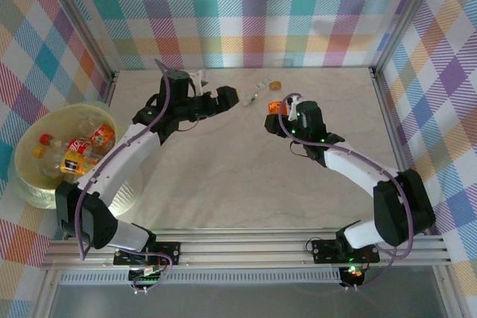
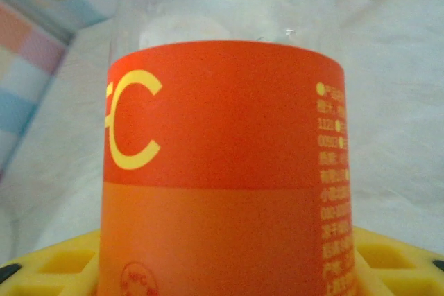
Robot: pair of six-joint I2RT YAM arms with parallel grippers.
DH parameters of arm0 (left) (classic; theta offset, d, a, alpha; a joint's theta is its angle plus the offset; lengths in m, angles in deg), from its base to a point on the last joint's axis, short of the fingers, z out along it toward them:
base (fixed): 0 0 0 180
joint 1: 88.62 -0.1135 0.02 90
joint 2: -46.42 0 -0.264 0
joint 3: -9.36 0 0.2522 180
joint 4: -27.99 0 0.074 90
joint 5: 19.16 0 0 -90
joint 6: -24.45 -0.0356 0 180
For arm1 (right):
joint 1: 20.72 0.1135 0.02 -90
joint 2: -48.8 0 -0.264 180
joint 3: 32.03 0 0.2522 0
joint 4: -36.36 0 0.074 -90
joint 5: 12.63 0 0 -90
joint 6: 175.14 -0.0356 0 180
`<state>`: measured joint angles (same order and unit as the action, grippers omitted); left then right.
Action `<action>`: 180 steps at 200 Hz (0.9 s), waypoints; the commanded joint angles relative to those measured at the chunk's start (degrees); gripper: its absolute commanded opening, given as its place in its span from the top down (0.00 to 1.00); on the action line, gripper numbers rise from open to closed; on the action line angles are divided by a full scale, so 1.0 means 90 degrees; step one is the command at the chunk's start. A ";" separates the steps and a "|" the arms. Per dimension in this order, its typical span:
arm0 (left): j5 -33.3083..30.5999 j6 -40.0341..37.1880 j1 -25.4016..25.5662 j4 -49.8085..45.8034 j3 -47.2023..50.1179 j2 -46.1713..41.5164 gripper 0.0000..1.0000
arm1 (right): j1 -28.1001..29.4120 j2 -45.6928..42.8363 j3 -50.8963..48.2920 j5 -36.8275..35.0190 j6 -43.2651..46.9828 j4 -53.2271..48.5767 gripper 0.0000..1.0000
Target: Put the plastic bottles in the bin
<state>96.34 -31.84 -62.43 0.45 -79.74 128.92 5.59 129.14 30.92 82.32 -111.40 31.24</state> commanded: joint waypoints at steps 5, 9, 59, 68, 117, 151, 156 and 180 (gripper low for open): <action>0.0316 0.0098 0.0258 0.0956 -0.0008 0.0230 0.00 | 0.0062 -0.0372 -0.0182 0.1405 0.0507 0.0824 0.56; 0.0321 0.0106 0.0287 0.1022 -0.0020 0.0263 0.00 | 0.0062 -0.0403 -0.0204 0.1571 0.0525 0.0897 0.56; 0.0139 0.0399 0.0531 0.2183 0.0342 0.0471 0.01 | 0.0172 -0.0433 -0.0414 0.2905 0.0139 0.1934 0.55; 0.0071 0.0446 0.0546 0.2301 0.0399 0.0513 0.01 | 0.0218 -0.0411 -0.0425 0.3034 0.0037 0.2106 0.55; 0.0135 0.0705 0.0576 0.2911 0.0629 0.0679 0.06 | 0.0426 -0.0296 -0.0429 0.3352 -0.0283 0.2612 0.54; 0.0503 0.0826 0.0595 0.3409 0.0874 0.0640 0.18 | 0.0514 -0.0153 -0.0348 0.3252 -0.0441 0.2711 0.54; 0.0523 0.0838 0.0594 0.3461 0.0930 0.0617 0.20 | 0.0515 -0.0134 -0.0348 0.3249 -0.0479 0.2750 0.53; 0.0609 0.0777 0.0595 0.3535 0.1080 0.0502 0.27 | 0.0525 0.0020 -0.0257 0.3289 -0.0653 0.2882 0.53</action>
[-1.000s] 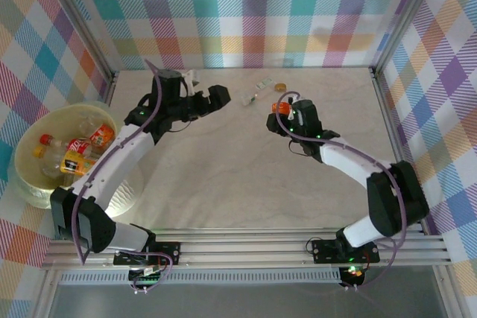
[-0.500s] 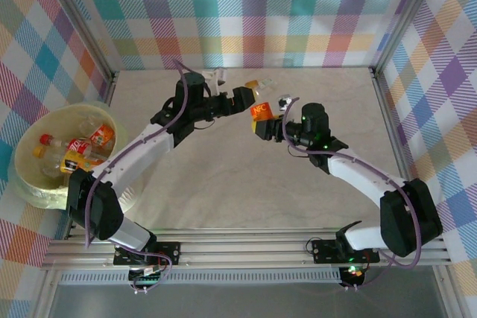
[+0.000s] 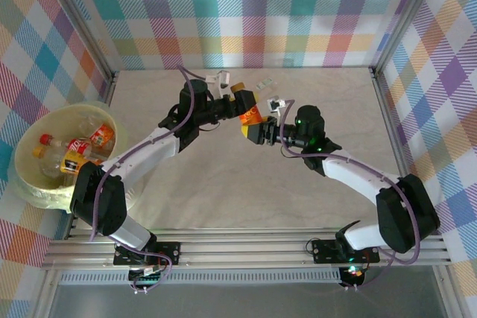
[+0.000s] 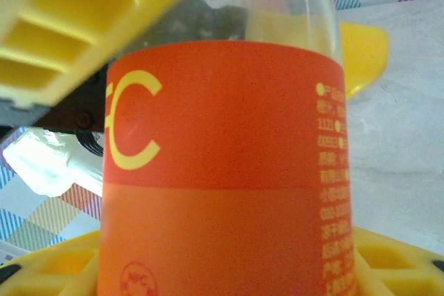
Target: Put the plastic bottles in the bin
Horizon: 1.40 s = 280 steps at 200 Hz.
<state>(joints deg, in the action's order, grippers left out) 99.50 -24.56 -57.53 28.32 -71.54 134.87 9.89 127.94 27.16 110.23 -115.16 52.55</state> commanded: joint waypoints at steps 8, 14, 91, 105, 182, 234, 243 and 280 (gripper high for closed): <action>0.0291 -0.0099 0.0051 0.0382 0.0164 -0.0188 0.31 | 0.0046 0.0203 0.0193 0.0236 -0.0274 0.0546 0.53; 0.0328 -0.0139 0.0050 0.0347 0.0164 -0.0210 0.33 | 0.0046 0.0237 0.0213 0.0276 -0.0296 0.0572 0.53; -0.0450 -0.0636 0.0051 -0.0222 0.0308 -0.0672 0.49 | 0.0046 0.0197 0.0489 0.0076 0.0059 -0.0421 0.26; -0.0876 -0.0696 0.0051 -0.0380 0.0349 -0.0811 0.49 | 0.0045 0.0140 0.0418 -0.0075 0.0049 -0.0377 0.17; -0.2878 -0.1360 0.0047 -0.2414 -0.0100 -0.1663 0.49 | 0.0041 -0.0747 0.0223 -0.1328 0.1067 -0.1062 0.00; -0.4749 -0.2385 0.0022 -0.4938 -0.1124 -0.2467 0.50 | 0.0037 -0.1348 -0.0212 -0.2613 0.1305 -0.1028 0.00; -0.5345 -0.2606 0.0008 -0.5499 -0.1435 -0.2548 0.50 | 0.0027 -0.1351 -0.0233 -0.2675 0.1353 -0.1086 0.00; -0.6996 -0.3230 -0.0090 -0.6944 -0.2375 -0.2925 0.50 | 0.0017 -0.1244 -0.0292 -0.3128 0.1198 -0.1077 0.00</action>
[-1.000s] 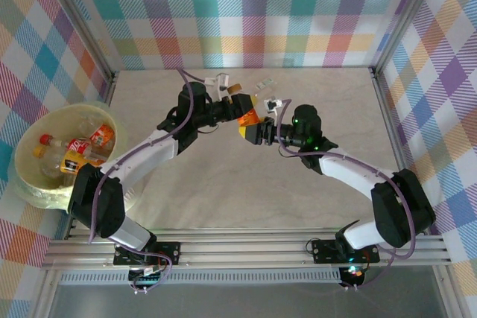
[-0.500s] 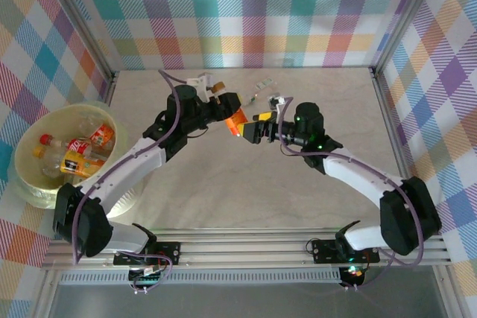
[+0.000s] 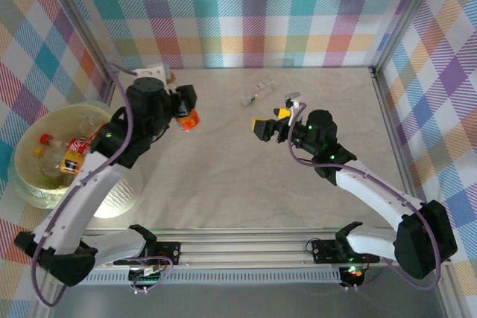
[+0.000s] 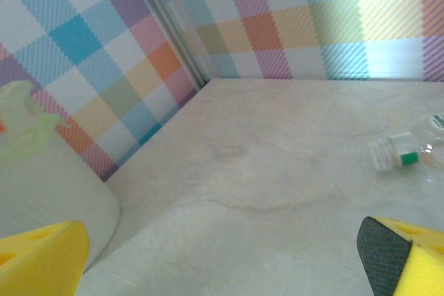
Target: Put the plastic bottles in the bin
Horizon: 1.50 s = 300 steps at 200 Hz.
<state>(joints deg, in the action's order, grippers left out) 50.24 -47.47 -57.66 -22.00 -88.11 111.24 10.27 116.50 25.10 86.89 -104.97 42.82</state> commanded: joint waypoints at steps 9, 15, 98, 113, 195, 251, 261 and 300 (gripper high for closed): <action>-0.1834 -0.0789 -0.0107 -0.1579 -0.0742 -0.0379 0.50 | -0.0028 0.0059 -0.0063 -0.0634 0.0042 0.0000 0.00; -0.2138 -0.0847 -0.0145 -0.1738 -0.0892 -0.0411 0.50 | -0.0034 0.0084 -0.0064 -0.0683 0.0016 0.0013 0.00; -0.2327 -0.1206 -0.2636 -0.2780 -0.1692 -0.0392 0.50 | -0.0062 0.0236 0.0019 -0.0570 -0.0002 0.0067 0.00; -0.2109 -0.1228 -0.3281 -0.2801 -0.1574 -0.0332 0.50 | -0.0063 0.0278 0.0052 -0.0550 0.0028 0.0095 0.00; -0.0899 -0.1174 -0.5657 -0.1314 -0.0850 -0.0322 0.51 | -0.0094 0.0767 0.0568 -0.0019 0.0168 0.0125 0.00; 0.0911 0.0054 -0.6808 -0.2288 -0.0993 -0.0013 0.48 | -0.0103 0.0773 0.0782 0.0026 0.0152 -0.0303 0.00; 0.1198 0.0088 -0.7014 -0.2417 -0.1003 0.0138 0.49 | -0.0102 0.0745 0.0828 0.0009 0.0208 -0.0412 0.00; 0.2685 0.0341 -0.7574 -0.2724 -0.0929 0.0567 0.37 | -0.0103 0.0730 0.0893 -0.0071 0.0140 -0.0515 0.00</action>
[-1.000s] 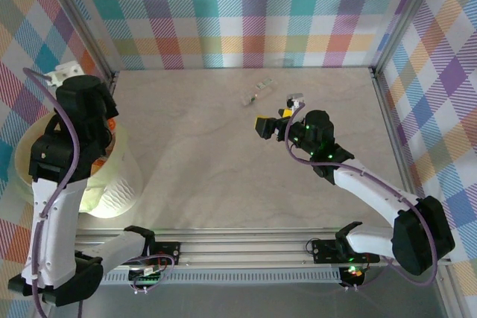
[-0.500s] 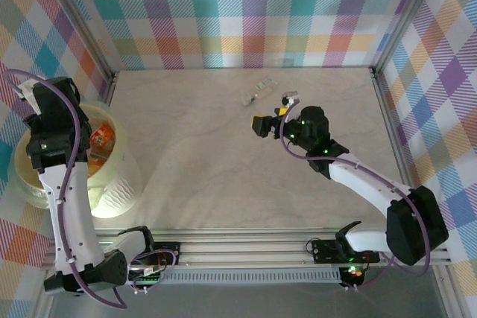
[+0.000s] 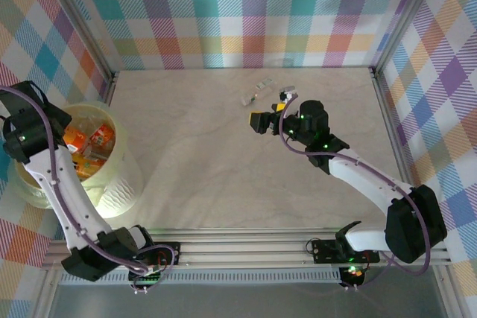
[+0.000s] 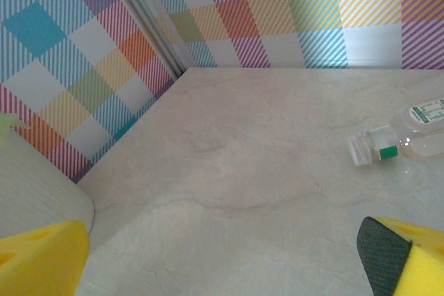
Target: Put the plastic bottles in the bin
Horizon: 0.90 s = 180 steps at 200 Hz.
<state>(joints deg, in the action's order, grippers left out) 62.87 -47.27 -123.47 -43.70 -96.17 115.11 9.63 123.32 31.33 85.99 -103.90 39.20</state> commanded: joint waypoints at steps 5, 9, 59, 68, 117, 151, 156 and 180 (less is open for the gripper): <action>0.1353 0.0358 -0.0275 -0.0311 -0.0025 0.0162 0.34 | -0.0033 -0.0026 0.0201 0.0020 -0.0025 -0.0112 0.00; 0.1374 0.0385 -0.0273 -0.0311 -0.0021 0.0184 0.32 | -0.0032 -0.0018 0.0201 0.0019 -0.0057 -0.0102 0.00; 0.1510 0.0458 -0.0283 -0.0389 -0.0136 0.0241 0.13 | -0.0038 0.0113 0.0319 -0.0003 -0.0288 -0.0279 0.00; 0.1510 0.0448 -0.0279 -0.0394 -0.0150 0.0214 0.12 | -0.0032 0.0161 0.0416 -0.0001 -0.0312 -0.0452 0.00; 0.2035 0.0303 -0.0278 -0.0260 -0.0083 -0.0147 0.07 | -0.0102 0.0340 0.0484 -0.0615 -0.0876 -0.0575 0.00; 0.2524 0.0376 -0.0230 0.0049 0.0028 -0.0558 0.03 | -0.0234 0.0599 0.0571 -0.0617 -0.1211 -0.0595 0.00; 0.2599 0.0388 -0.0215 0.0091 0.0044 -0.0629 0.02 | -0.0258 0.0638 0.0577 -0.0619 -0.1265 -0.0596 0.00; 0.3006 0.0547 -0.0063 0.0269 0.0067 -0.0833 0.00 | -0.0393 0.0821 0.0572 -0.0613 -0.1574 -0.0493 0.00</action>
<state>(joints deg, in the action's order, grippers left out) 84.07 -43.71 -125.16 -44.47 -96.11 109.58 7.18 129.18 34.79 81.20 -113.93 34.08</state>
